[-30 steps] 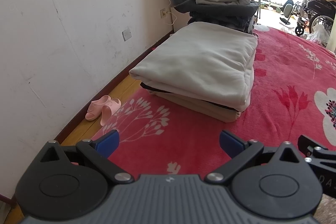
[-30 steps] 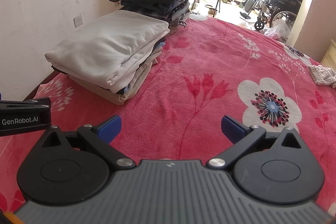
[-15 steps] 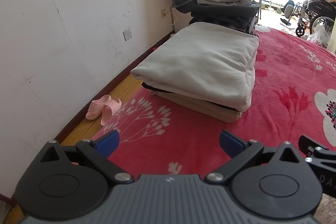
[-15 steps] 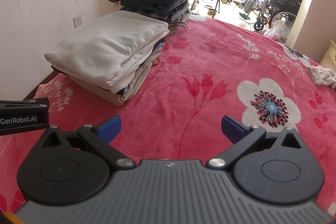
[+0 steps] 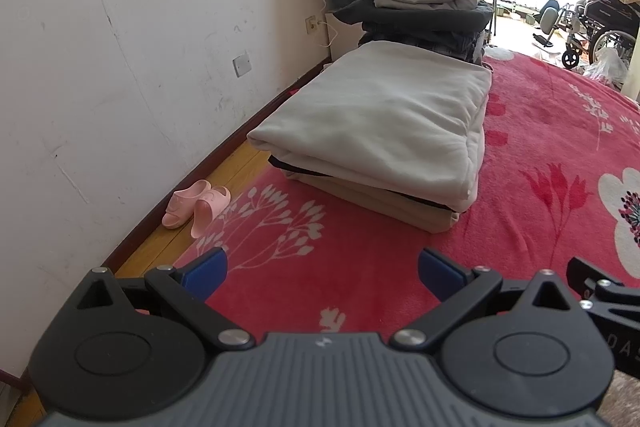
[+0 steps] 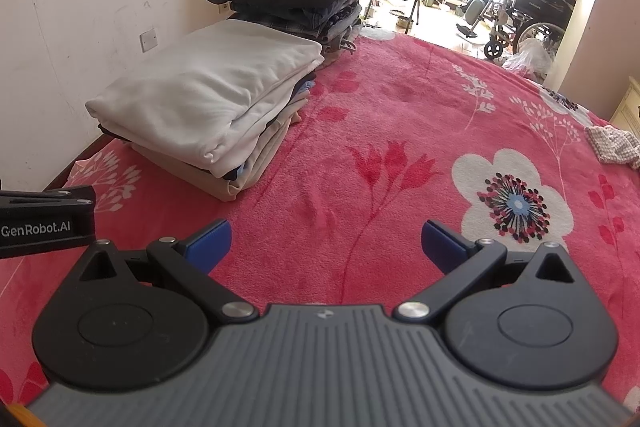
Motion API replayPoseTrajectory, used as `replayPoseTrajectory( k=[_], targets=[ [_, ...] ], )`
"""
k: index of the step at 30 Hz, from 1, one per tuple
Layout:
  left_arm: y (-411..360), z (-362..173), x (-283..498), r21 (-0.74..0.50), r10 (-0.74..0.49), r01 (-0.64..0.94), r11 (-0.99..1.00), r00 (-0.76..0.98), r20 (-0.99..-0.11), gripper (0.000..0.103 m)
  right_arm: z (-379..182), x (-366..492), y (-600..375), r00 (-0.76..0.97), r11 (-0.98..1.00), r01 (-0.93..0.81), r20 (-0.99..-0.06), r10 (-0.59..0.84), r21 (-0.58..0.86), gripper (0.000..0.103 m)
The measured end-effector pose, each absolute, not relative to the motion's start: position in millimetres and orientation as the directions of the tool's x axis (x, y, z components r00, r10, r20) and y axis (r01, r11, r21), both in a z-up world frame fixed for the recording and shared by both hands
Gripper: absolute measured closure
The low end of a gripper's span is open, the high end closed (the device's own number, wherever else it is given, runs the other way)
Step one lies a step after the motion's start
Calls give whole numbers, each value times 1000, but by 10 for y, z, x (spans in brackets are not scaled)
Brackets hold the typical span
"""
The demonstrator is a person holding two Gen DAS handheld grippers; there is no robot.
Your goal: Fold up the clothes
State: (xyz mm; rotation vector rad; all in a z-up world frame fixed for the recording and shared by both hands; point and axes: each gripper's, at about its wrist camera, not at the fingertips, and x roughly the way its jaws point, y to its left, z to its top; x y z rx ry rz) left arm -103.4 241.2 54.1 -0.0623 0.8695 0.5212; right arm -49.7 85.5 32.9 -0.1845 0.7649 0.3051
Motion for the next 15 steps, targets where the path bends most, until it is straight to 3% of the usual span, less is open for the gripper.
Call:
replayPoseTrajectory(
  k=[15],
  targets=[
    [2415, 527, -1030, 155, 410, -462, 873, 525, -746, 1, 317, -492, 855, 677, 940, -338, -706, 205, -51, 1]
  ],
)
